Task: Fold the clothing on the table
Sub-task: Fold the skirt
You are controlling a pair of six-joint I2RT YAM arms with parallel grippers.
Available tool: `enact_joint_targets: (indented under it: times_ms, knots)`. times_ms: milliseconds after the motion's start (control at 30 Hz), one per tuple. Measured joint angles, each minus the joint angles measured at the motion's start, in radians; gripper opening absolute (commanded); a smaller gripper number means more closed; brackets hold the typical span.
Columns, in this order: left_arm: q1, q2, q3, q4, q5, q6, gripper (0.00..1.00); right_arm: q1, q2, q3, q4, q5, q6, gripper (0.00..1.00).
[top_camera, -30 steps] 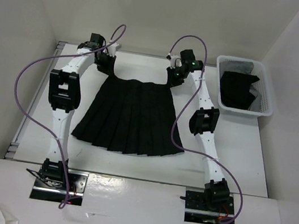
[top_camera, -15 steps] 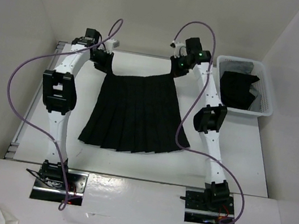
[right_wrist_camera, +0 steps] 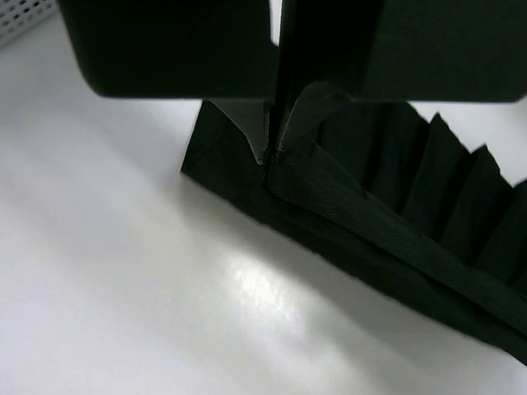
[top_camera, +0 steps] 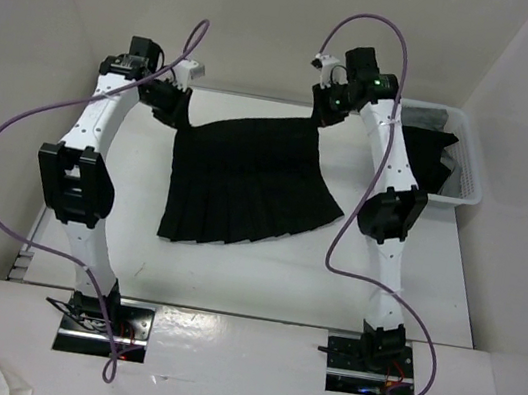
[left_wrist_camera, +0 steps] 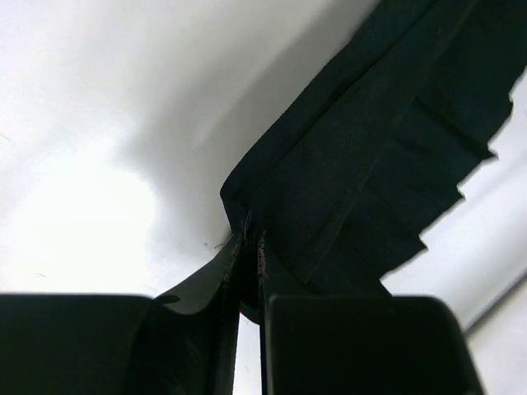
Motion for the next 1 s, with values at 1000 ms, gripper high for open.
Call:
enact_joint_targets:
  times_ms: [1000]
  knots:
    - [-0.285, -0.397, -0.510, -0.283, -0.022, 0.180, 0.35, 0.148, -0.477, -0.971, -0.031, 0.107, -0.259, 0.00]
